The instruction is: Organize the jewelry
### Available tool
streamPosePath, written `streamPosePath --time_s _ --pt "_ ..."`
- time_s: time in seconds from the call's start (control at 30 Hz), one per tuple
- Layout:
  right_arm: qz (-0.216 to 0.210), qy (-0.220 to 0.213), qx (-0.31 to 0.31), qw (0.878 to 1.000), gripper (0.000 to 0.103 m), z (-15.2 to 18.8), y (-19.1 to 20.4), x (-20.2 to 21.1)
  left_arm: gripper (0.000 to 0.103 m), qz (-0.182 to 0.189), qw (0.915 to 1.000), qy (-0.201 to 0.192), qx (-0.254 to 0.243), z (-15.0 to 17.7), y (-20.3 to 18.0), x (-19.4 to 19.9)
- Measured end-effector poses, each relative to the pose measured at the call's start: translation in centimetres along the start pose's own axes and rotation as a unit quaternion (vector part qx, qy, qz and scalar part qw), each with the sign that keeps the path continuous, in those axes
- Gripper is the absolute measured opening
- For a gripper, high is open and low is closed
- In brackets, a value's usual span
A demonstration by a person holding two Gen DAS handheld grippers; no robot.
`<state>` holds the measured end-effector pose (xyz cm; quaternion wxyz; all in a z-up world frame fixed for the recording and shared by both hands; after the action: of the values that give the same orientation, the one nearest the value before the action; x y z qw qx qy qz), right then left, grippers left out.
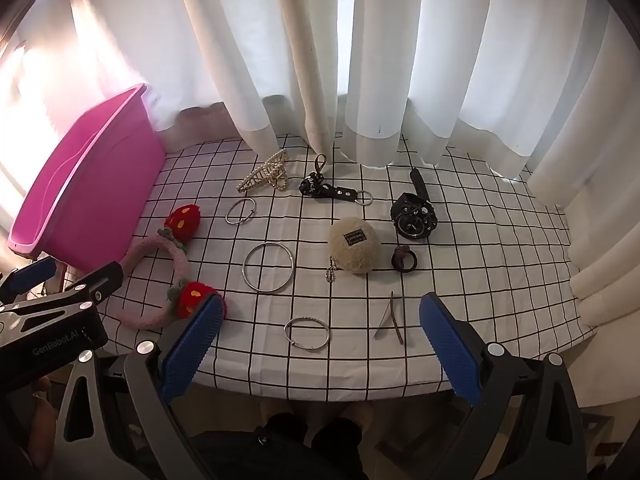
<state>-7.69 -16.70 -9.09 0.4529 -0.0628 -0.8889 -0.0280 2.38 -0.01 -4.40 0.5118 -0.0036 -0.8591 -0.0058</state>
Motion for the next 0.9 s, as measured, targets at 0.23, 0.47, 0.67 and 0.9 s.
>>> streamPosePath --time_s 0.23,0.47,0.67,0.9 --pt "0.003 0.000 0.001 1.000 0.094 0.0 0.1 0.0 0.097 0.001 1.0000 -0.002 -0.001 0.1 -0.3 0.1" --pt "0.003 -0.001 0.001 1.000 0.094 -0.1 0.1 0.0 0.097 0.002 1.0000 0.000 0.001 0.0 0.0 0.0" --pt "0.003 -0.001 0.002 1.000 0.094 -0.1 0.2 0.0 0.097 0.002 1.0000 0.000 0.001 0.0 0.0 0.0" --pt "0.002 0.000 0.002 1.000 0.094 -0.1 0.3 0.0 0.097 0.002 1.0000 0.002 0.000 -0.3 0.9 -0.1"
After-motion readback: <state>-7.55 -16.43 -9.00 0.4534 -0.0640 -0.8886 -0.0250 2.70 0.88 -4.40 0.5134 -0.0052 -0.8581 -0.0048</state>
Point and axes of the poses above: each gripper's, at about its wrist camera, not at the fingertips, and x roughly against the way its jaws point, y to its left, z to its underside, the point moved 5 cm from there along -x, roughly the way its jaws point, and after that the axes turned 8 degrees about x, right-handed, at the moved point
